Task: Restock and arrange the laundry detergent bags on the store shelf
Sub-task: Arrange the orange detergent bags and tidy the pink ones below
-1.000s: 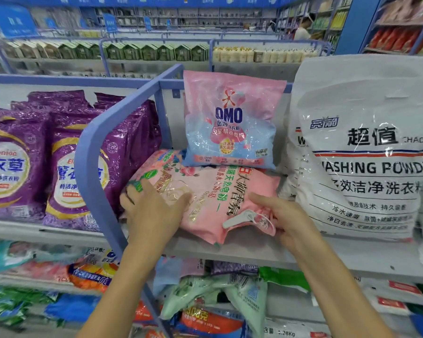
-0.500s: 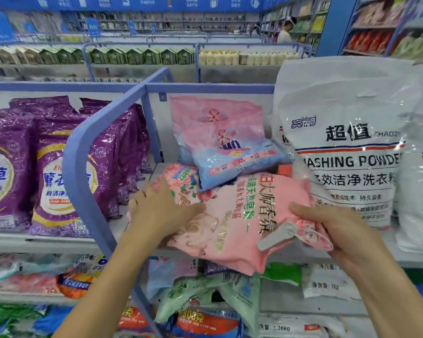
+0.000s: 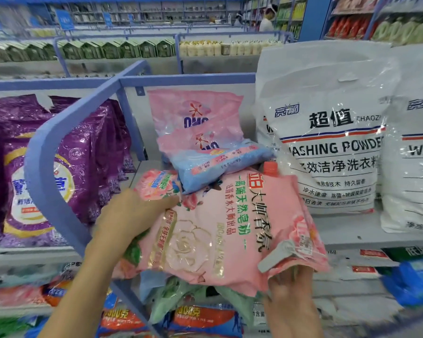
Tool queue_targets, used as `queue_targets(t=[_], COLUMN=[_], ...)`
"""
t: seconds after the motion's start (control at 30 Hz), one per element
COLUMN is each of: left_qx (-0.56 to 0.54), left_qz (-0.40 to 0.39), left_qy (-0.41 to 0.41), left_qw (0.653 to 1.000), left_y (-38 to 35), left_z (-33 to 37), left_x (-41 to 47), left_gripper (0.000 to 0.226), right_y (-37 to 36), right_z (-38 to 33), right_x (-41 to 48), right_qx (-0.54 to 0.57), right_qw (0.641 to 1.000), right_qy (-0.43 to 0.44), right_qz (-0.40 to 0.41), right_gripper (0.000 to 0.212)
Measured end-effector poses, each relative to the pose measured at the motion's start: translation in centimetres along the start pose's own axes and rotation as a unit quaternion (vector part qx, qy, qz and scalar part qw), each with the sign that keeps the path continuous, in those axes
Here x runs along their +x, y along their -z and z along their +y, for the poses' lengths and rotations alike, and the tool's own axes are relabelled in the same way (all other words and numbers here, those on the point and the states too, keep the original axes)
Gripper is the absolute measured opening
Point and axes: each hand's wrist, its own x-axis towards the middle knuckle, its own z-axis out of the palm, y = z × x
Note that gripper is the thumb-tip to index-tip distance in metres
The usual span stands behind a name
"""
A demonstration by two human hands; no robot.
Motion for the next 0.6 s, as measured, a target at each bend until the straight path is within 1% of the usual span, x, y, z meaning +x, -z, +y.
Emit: queue_targets(t=[0.03,0.07,0.1,0.13,0.17,0.2,0.27,0.33,0.4,0.47,0.53,0.6], left_qx=[0.002,0.0,-0.007,-0.012,-0.015,-0.01,0.016,0.05,0.06,0.055,0.079,0.114], left_qz=[0.006,0.005,0.003,0.003,0.005,0.009,0.017,0.026,0.014,-0.018,-0.046,-0.063], left_qy=[-0.005,-0.006,-0.004,0.0,0.001,-0.007,-0.044,-0.076,-0.102,-0.117,-0.137,-0.16], left_qw=[1.0,1.0,1.0,1.0,1.0,1.0,0.999,0.996,0.993,0.991,0.986,0.979], left_y=[0.0,0.0,0.0,0.0,-0.1,-0.3,-0.9,-1.6,-1.8,-1.5,-0.9,-0.7], left_z=[-0.2,-0.4,-0.7,-0.7,-0.8,-0.7,-0.1,0.2,0.5,0.7,1.0,1.6], left_x=[-0.6,-1.3,-1.9,-2.4,-2.6,-2.7,-2.6,-1.6,-0.1,1.5,2.9,3.7], left_gripper=[0.078,0.079,0.086,0.096,0.103,0.105,0.101,0.1,0.1,0.103,0.109,0.108], right_y=[-1.8,-2.7,-3.0,-3.2,-3.8,-4.1,-4.6,-4.8,-5.4,-5.8,-6.1,-6.3], right_z=[0.3,0.4,1.3,1.6,1.6,1.3,0.6,0.2,-0.4,-0.8,-1.5,-2.4], right_x=[-0.7,-1.1,-1.3,-2.0,-2.2,-2.1,-2.0,-2.2,-2.5,-2.5,-2.5,-2.4], right_qx=[0.144,0.102,0.091,0.023,0.007,0.005,0.003,-0.013,-0.018,-0.02,-0.023,-0.041], right_qw=[0.981,0.986,0.988,0.996,0.996,0.992,0.989,0.989,0.993,0.995,0.997,0.997], right_qy=[-0.129,-0.128,-0.126,-0.083,-0.069,-0.068,-0.069,-0.064,-0.04,-0.026,-0.026,-0.03], right_qz=[-0.02,-0.042,-0.012,0.024,0.062,0.104,0.133,0.132,0.111,0.092,0.069,0.059], right_gripper=[0.061,0.094,0.108,0.107,0.1,0.091,0.074,0.067,0.075,0.079,0.072,0.062])
